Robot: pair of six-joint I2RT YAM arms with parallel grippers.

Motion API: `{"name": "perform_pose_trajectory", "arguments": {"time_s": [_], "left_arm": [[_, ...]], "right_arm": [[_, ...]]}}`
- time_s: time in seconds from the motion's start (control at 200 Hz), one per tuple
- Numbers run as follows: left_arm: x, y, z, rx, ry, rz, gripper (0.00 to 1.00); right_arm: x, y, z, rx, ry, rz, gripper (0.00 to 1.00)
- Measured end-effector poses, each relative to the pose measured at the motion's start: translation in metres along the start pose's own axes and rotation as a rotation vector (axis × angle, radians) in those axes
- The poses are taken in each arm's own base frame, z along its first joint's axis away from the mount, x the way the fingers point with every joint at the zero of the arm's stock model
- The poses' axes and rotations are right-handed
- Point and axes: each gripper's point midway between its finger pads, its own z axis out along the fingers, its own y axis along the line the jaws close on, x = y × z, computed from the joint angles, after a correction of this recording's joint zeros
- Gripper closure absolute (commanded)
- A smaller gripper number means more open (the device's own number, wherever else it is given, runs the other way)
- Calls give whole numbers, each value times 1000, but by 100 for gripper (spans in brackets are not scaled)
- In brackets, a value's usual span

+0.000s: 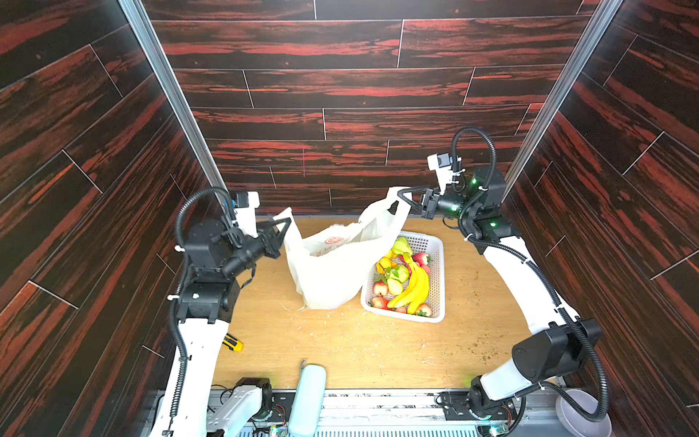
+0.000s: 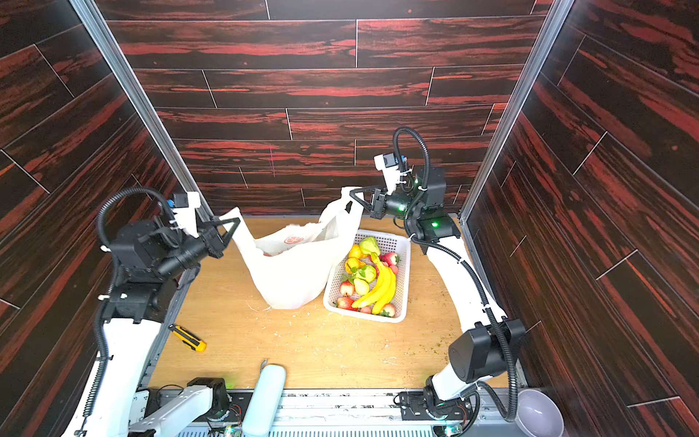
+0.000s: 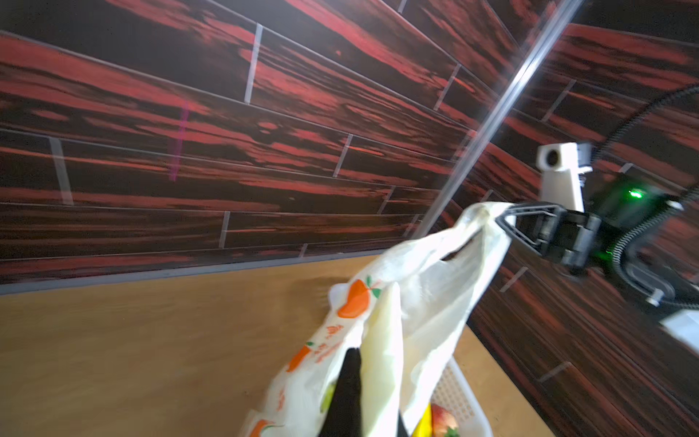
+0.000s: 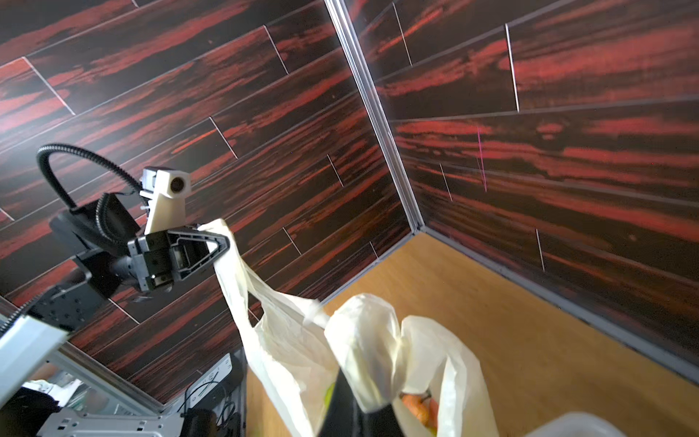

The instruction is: Place the fake fruits into the plastic bag and tie a complex knot

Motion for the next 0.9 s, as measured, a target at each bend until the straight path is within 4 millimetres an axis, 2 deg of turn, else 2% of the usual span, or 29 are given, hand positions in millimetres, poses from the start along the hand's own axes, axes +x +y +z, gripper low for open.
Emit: {"name": "perform_pose_trajectory", "arguments": {"time_s": [0.175,0.286,0.486,0.556,0.611,0.802,0.897], "left_arm": [[18,-5,10,104,27,-60,100],[26,-19,18,173,47,-65,100],[48,-65,33,315,115,-22,100],[51,-70,36,326,127,-16,100],[52,-65,40,300,131,-17,100],[55,-45,54,237,163,-31,100],[54,-29,62,215,177,-55,100]], "right_arm": [[5,-33,-23,119,2,50,100],[15,-52,-46,207,12,88,100],[26,-71,-94,325,-4,147,100],[24,-73,-102,338,-12,142,100],[22,-71,-102,323,-13,140,100],[19,-48,-90,184,-10,116,80],[21,-44,-87,161,6,111,61]]}}
